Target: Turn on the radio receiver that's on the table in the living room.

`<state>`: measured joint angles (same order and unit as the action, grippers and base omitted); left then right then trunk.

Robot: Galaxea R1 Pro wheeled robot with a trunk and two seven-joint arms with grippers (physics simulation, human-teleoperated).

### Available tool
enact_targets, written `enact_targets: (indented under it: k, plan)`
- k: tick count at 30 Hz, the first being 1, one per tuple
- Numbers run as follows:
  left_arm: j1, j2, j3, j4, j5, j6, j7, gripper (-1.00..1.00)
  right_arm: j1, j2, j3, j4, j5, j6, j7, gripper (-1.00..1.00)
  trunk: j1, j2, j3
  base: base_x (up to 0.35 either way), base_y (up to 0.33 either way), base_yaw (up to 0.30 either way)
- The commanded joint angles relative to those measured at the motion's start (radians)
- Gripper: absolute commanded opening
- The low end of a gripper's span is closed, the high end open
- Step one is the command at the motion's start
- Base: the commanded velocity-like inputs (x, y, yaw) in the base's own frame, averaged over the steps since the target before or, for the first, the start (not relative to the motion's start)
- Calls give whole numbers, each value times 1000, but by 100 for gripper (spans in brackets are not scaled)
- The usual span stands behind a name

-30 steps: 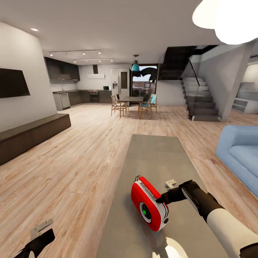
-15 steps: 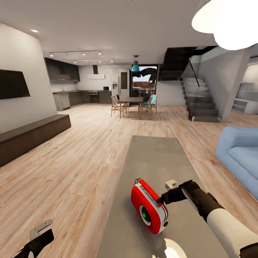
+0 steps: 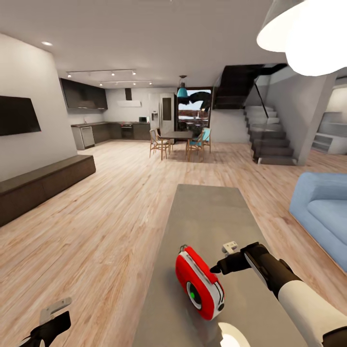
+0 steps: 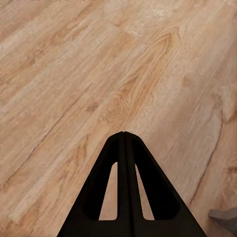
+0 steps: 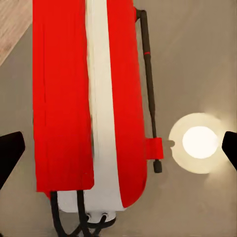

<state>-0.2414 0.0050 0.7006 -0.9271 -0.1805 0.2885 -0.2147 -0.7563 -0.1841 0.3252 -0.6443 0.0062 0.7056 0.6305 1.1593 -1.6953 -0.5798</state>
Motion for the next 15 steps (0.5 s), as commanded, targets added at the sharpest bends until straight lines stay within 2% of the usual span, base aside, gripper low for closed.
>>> enact_targets:
  k: [1,15]
  plan:
    - [0,0,0,0,0,0,0,-100,0,0,0,0,0,0,0,100,-4,7,3,0,0,0]
    - [0,0,0,0,-1,0,0,-100,0,0,-1,0,0,0,0,100,-58,105,47,0,0,0]
